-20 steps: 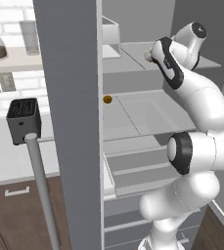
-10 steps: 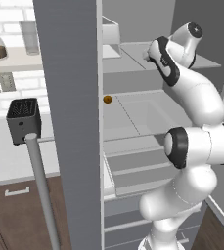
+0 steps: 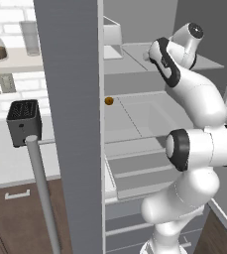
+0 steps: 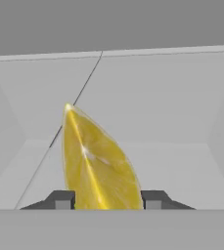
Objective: Grab a lemon wedge from the fridge and one ice cube from the ice bowl, and put them in the glass of lemonade.
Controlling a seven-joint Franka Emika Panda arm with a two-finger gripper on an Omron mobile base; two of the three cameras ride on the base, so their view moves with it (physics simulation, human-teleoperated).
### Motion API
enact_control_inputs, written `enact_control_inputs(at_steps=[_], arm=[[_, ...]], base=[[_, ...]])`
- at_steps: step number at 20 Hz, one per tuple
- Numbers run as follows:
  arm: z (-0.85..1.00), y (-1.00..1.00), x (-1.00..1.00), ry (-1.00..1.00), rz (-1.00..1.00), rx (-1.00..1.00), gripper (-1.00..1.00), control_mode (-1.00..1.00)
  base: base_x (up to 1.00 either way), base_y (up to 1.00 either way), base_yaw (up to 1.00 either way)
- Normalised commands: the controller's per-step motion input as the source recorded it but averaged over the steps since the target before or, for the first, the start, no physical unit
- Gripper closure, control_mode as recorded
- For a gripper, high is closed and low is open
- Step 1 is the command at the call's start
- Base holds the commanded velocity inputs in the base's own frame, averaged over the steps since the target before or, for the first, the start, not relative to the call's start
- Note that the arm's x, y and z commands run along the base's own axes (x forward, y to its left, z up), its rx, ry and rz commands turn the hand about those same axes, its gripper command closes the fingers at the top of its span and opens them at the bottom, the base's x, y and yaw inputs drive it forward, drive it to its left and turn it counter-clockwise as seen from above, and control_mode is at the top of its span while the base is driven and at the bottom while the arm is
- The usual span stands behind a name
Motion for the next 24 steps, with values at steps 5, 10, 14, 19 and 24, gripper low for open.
enact_control_inputs(at_steps=[5, 10, 14, 19, 24], arm=[[-0.01, 0.0, -0.43, -0.05, 0.0, 0.0, 1.0, -1.0], [-0.03, 0.0, -1.0, -0.37, 0.0, 0.0, 1.0, -1.0], [-0.01, 0.03, -1.0, -0.4, 0.0, 0.01, 1.0, -1.0], [0.44, 0.0, -1.0, -0.03, 0.02, 0.02, 1.0, -1.0], [0.47, 0.0, -1.0, 0.25, 0.09, 0.0, 1.0, -1.0]], base=[[0.0, 0.0, 0.0], [0.0, 0.0, 0.0], [0.0, 0.0, 0.0], [0.0, 0.0, 0.0], [0.0, 0.0, 0.0]])
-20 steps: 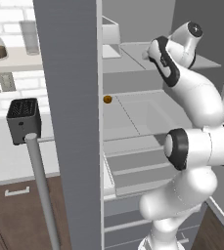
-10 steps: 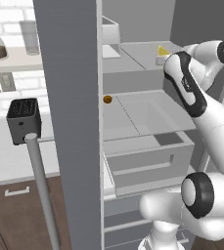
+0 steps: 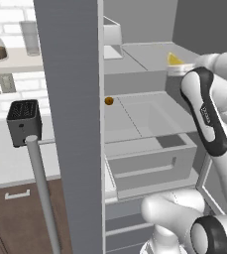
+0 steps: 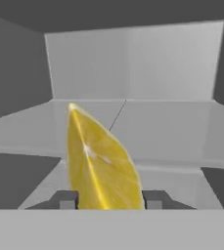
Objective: Grab a lemon wedge from the fridge and one ice cube from the ice bowl, and put them in the glass of lemonade.
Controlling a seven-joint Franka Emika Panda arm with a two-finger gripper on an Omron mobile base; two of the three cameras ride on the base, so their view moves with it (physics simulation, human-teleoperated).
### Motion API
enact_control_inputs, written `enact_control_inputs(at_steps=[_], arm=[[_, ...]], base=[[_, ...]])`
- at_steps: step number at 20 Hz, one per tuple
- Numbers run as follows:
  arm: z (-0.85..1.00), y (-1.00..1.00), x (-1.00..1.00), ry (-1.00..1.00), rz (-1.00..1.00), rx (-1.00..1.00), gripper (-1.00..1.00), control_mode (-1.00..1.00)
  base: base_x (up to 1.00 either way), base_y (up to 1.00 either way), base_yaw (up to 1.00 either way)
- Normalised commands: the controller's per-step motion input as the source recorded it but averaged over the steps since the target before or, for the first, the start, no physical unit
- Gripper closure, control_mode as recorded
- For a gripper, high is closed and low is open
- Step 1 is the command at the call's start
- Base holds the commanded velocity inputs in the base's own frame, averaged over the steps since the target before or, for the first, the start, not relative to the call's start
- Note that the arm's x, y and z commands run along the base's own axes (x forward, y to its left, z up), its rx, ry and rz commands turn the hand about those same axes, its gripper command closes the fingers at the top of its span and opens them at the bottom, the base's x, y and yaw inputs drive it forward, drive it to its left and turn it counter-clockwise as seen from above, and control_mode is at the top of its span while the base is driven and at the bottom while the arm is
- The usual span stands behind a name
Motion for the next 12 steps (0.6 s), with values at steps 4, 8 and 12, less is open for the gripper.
enact_control_inputs(at_steps=[4, 8, 12], arm=[[0.16, 0.0, -1.0, 0.4, 0.1, -0.03, 1.0, -1.0], [-0.93, 0.01, -1.0, 0.57, 0.08, -0.28, 1.0, -1.0], [-1.0, 0.01, -0.99, 0.49, 0.13, -0.39, 1.0, -1.0]], base=[[0.0, 0.0, 0.0], [0.0, 0.0, 0.0], [0.0, 0.0, 0.0]])
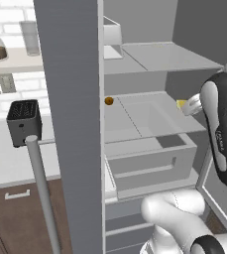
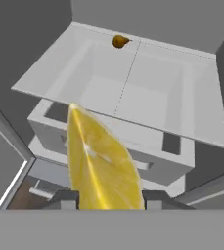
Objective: Grab a lemon wedge from the fridge and one ice cube from the ice bowl, and put them in the glass of lemonade.
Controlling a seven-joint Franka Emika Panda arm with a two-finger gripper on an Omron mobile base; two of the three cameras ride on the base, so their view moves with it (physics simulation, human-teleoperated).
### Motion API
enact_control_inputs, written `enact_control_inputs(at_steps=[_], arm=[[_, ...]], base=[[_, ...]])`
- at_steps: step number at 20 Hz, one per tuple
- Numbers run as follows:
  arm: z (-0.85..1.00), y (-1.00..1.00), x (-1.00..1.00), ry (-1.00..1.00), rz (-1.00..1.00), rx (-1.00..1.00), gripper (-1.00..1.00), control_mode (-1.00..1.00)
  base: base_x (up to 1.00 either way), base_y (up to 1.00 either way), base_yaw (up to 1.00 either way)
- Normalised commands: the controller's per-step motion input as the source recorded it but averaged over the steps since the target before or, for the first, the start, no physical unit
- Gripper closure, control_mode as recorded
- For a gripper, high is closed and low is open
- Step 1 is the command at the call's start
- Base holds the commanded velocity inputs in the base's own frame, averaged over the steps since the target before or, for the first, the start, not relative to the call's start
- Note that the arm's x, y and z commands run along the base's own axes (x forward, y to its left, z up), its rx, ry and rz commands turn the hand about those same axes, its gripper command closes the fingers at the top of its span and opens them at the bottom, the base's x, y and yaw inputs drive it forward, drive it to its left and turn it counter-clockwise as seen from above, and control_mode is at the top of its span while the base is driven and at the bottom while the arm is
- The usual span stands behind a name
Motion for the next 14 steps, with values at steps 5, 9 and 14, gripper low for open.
enact_control_inputs(at_steps=[5, 9, 14], arm=[[-0.79, 0.0, -0.48, 0.11, 0.06, -0.13, 1.0, -1.0], [-0.6, 0.02, -0.15, 0.14, 0.02, -0.08, 1.0, -1.0], [0.0, 0.0, 0.0, 0.0, 0.0, 0.0, 1.0, 1.0]], base=[[0.0, 0.0, 0.0], [0.0, 0.0, 0.0], [-0.94, 0.09, 0.1]])
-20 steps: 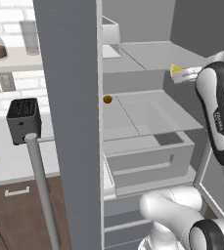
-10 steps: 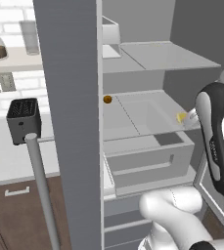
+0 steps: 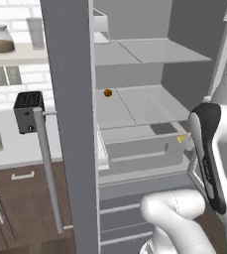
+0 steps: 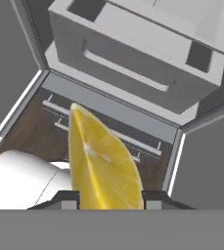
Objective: Grab a lemon wedge from the fridge and one ice cube from the ice bowl, and put them in the glass of lemonade.
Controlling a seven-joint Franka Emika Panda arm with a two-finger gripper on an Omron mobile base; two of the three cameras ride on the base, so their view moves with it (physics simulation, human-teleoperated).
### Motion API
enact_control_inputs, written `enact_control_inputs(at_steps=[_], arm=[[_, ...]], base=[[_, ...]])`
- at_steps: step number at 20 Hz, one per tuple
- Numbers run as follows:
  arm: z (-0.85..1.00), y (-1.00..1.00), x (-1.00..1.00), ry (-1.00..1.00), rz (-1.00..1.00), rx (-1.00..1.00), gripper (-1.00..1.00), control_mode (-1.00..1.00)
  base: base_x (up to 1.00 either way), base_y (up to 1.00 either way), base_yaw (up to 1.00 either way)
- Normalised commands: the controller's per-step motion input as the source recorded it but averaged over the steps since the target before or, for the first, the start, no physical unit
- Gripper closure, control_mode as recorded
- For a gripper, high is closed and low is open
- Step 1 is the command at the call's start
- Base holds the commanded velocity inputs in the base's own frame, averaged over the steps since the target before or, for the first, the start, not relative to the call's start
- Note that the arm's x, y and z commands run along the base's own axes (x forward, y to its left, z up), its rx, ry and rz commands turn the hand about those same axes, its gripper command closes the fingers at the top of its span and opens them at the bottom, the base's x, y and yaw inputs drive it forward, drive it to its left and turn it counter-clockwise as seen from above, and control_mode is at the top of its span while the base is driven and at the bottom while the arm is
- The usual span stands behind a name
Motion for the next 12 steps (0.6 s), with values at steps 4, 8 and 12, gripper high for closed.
enact_control_inputs(at_steps=[4, 8, 12], arm=[[0.0, 0.0, 0.0, 0.0, 0.0, 0.0, 1.0, 1.0], [0.0, 0.0, 0.0, 0.0, 0.0, 0.0, 1.0, 1.0], [0.0, 0.0, 0.0, 0.0, 0.0, 0.0, 1.0, 1.0]], base=[[-1.0, 0.55, 0.16], [-0.93, 0.78, 0.13], [-0.41, 1.0, 0.13]])
